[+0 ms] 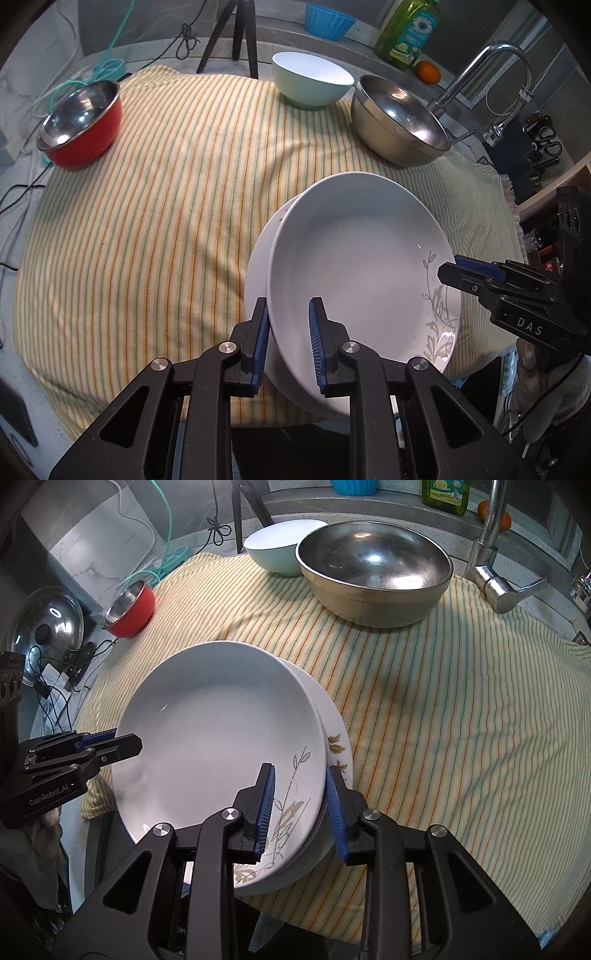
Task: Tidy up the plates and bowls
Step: 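Lower the white twig-print plate onto the rose plate with the left tool, then open the left tool to release the white plate, then move the left tool to the rim of the large stainless steel bowl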
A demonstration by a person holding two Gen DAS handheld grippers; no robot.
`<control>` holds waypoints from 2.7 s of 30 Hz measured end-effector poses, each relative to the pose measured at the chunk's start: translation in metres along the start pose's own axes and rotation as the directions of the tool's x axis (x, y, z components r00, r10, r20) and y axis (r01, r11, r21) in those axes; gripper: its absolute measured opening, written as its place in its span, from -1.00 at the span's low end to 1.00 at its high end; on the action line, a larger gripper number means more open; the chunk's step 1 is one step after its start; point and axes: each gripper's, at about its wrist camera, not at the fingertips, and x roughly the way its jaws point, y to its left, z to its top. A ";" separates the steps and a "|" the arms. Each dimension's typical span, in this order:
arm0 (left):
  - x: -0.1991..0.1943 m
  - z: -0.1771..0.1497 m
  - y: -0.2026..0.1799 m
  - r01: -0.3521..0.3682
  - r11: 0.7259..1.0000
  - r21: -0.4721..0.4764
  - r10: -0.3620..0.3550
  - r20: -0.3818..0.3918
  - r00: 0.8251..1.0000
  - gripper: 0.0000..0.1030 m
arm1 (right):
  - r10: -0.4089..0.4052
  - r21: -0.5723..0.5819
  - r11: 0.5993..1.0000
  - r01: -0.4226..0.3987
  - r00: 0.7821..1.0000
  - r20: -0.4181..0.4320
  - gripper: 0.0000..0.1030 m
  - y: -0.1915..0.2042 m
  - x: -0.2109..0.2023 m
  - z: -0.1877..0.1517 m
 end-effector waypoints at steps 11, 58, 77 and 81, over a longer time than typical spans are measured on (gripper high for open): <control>-0.006 0.003 0.000 0.009 1.000 0.000 -0.009 0.011 1.000 -0.39 | -0.004 0.014 1.000 0.004 1.000 0.023 0.11 -0.003 -0.005 0.000; 0.023 0.156 -0.021 0.235 0.972 -0.011 -0.233 0.101 0.967 0.20 | 0.049 0.338 0.933 -0.122 0.975 0.218 0.58 -0.123 -0.023 0.103; 0.080 0.185 -0.026 0.309 0.945 -0.105 -0.310 0.009 0.951 -0.21 | 0.128 0.399 0.899 -0.180 0.980 0.155 0.03 -0.158 0.024 0.142; 0.085 0.187 -0.029 0.312 0.945 -0.096 -0.313 0.001 0.950 -0.44 | 0.130 0.395 0.902 -0.175 0.982 0.137 -0.20 -0.157 0.029 0.141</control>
